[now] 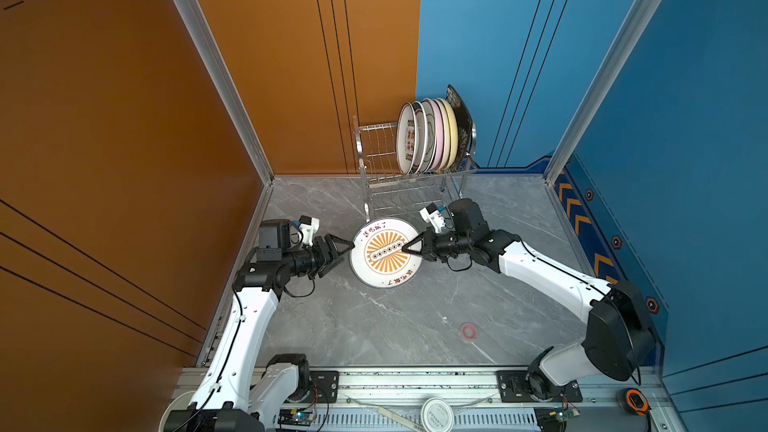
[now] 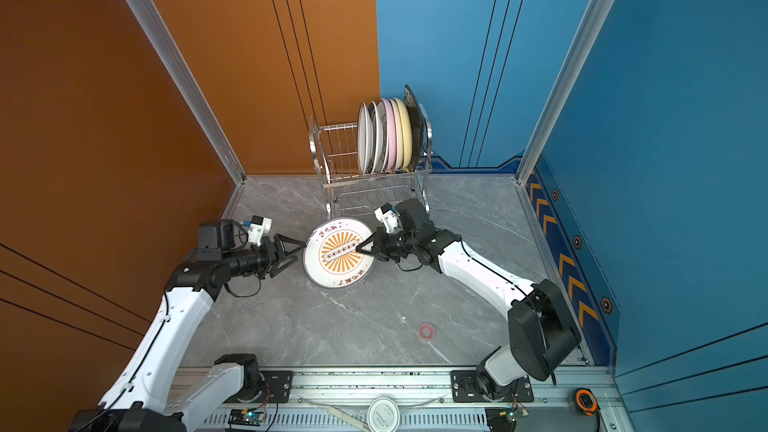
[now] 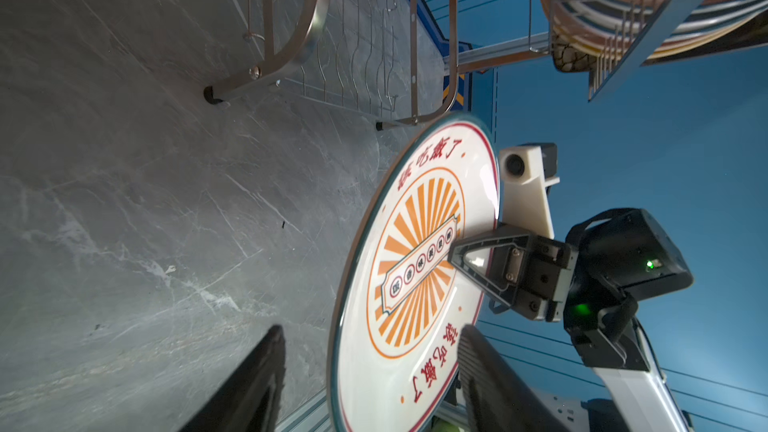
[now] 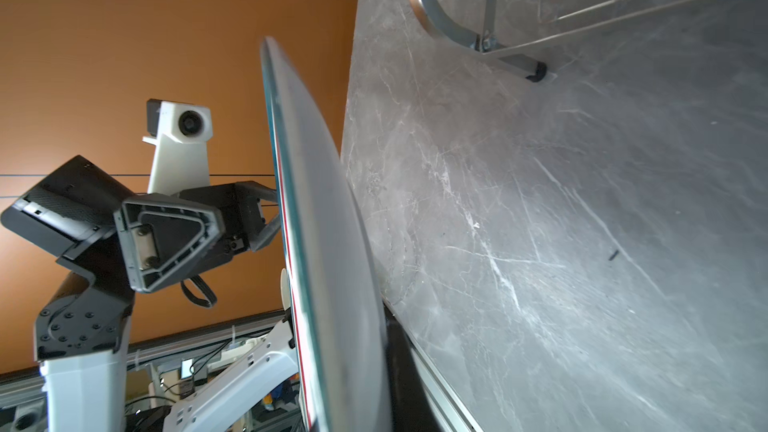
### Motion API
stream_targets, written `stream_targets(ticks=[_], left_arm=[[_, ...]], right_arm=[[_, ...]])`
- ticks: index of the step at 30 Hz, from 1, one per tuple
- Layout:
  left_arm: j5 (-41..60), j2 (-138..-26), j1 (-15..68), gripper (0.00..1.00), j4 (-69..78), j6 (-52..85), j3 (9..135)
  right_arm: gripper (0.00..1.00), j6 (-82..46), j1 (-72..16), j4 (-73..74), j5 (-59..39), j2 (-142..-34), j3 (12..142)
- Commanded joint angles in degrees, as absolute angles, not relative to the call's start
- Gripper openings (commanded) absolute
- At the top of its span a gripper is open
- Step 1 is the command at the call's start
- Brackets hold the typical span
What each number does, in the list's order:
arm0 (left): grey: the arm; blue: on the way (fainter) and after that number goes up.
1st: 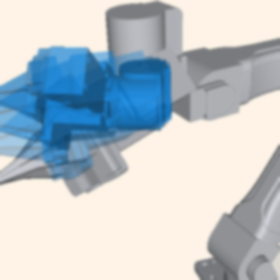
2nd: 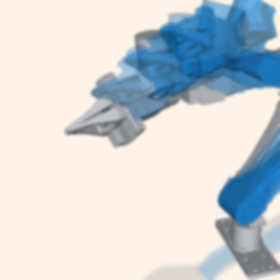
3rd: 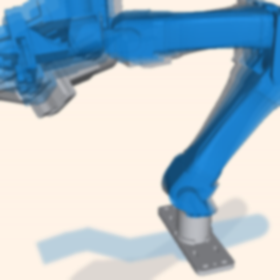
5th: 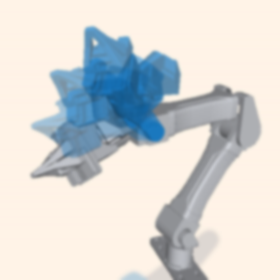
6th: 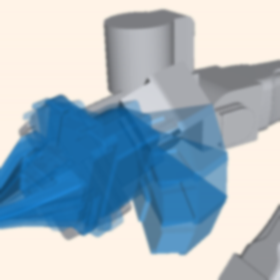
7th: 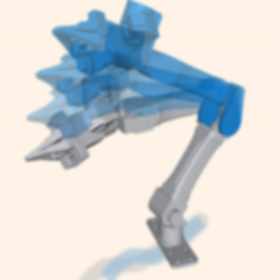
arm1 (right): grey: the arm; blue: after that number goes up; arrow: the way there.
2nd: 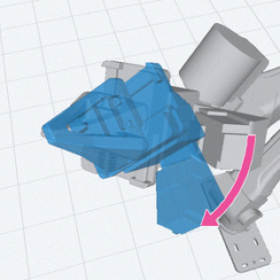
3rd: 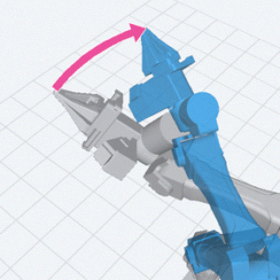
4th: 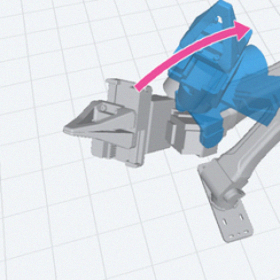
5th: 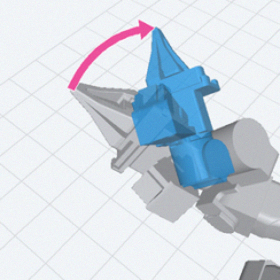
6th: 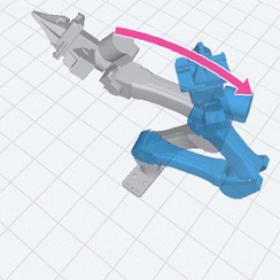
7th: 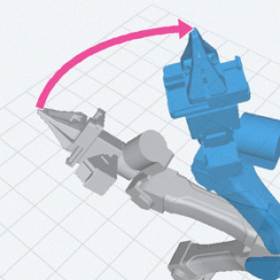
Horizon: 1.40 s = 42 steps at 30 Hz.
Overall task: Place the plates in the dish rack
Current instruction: 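Grasp the sunburst plate's rim with the right gripper and open the left gripper, then carry the sunburst plate with the right gripper to the rack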
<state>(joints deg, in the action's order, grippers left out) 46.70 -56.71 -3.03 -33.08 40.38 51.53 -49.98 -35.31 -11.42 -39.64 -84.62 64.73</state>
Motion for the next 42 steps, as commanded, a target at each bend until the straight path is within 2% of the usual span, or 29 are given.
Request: stream_targets(ticks=[1, 5, 6, 10, 16, 22, 33, 42], left_arm=[[44.9, -58.5, -5.4, 0.78, -34.5, 37.1, 54.5], [41.3, -62.3, -6.7, 0.85, -34.8, 34.5, 57.1], [40.5, -63.2, -6.7, 0.91, -34.7, 33.9, 57.7], [37.4, -66.6, -6.5, 0.96, -34.7, 31.5, 60.5], [33.8, -70.3, -6.1, 1.00, -34.4, 28.3, 61.8], [32.7, -72.5, -5.0, 0.98, -30.8, 27.8, 60.1], [33.1, -75.7, -3.9, 0.98, -27.7, 27.1, 59.7], [34.3, -76.8, -4.1, 0.98, -27.6, 26.5, 60.6]], right_arm=[[0.00, -43.6, -36.1, -21.6, -31.1, -78.9, 70.8], [0.00, -39.4, -37.3, -32.8, -21.4, -76.0, 76.5], [0.00, -38.8, -37.5, -34.9, -19.1, -75.5, 78.0], [0.00, -36.6, -39.3, -43.4, -8.5, -74.7, 85.5], [0.00, -34.6, -44.3, -51.4, 6.6, -77.1, 98.3], [0.00, -31.2, -49.5, -56.3, 22.2, -85.1, 115.6], [0.00, -20.3, -53.6, -52.6, 44.8, -104.4, 145.0], [0.00, -7.7, -55.4, -32.7, 55.2, -112.0, 146.1]])
